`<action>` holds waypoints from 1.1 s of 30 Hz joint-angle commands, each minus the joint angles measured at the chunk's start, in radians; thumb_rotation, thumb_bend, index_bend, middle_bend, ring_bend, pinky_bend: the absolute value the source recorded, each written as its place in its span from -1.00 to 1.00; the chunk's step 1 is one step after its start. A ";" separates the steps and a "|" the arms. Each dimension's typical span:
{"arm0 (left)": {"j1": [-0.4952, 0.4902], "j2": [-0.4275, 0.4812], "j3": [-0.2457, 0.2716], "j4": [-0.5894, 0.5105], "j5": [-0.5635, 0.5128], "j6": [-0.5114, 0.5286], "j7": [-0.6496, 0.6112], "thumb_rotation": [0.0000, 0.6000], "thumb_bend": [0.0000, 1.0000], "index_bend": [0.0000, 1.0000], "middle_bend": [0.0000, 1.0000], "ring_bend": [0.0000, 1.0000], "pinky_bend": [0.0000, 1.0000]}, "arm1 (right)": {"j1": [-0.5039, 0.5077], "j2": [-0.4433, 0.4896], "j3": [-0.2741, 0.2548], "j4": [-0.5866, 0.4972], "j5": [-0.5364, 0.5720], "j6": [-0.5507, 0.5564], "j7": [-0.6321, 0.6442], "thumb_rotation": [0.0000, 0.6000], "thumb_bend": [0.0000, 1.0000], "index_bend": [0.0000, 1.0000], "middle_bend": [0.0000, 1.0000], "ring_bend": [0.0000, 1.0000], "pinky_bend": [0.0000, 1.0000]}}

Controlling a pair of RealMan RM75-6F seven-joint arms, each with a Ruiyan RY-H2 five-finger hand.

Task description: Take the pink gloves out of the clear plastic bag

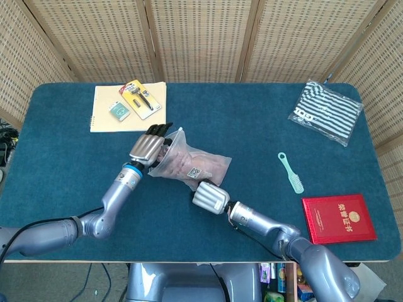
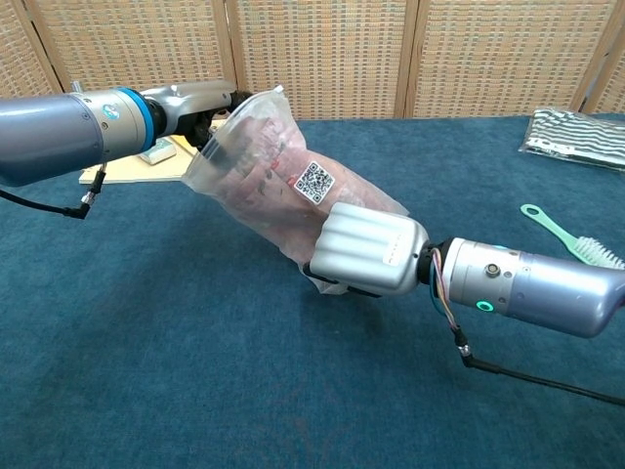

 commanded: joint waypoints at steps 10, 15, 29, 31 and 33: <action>0.003 0.000 0.000 0.006 0.001 -0.004 -0.009 1.00 -0.05 0.59 -1.00 -1.00 -1.00 | 0.002 0.001 0.001 0.003 0.004 0.011 0.011 1.00 0.48 0.48 0.80 0.57 0.98; 0.004 0.001 -0.003 0.010 0.003 -0.001 -0.014 1.00 -0.05 0.59 -1.00 -1.00 -1.00 | 0.000 0.008 -0.002 -0.001 0.005 0.014 0.009 1.00 0.53 0.51 0.81 0.57 0.98; 0.104 0.217 -0.031 0.009 0.025 0.067 -0.067 1.00 -0.05 0.59 -1.00 -1.00 -1.00 | -0.069 0.214 -0.058 -0.039 -0.019 0.082 -0.027 1.00 0.55 0.51 0.82 0.57 0.98; 0.135 0.270 -0.034 0.022 0.021 0.062 -0.098 1.00 -0.05 0.59 -1.00 -1.00 -1.00 | -0.091 0.257 -0.063 -0.045 -0.011 0.086 -0.033 1.00 0.55 0.51 0.82 0.57 0.98; 0.178 0.324 -0.033 0.056 0.012 0.056 -0.141 1.00 -0.05 0.59 -1.00 -1.00 -1.00 | -0.118 0.300 -0.063 -0.044 0.003 0.089 -0.038 1.00 0.55 0.51 0.82 0.57 0.98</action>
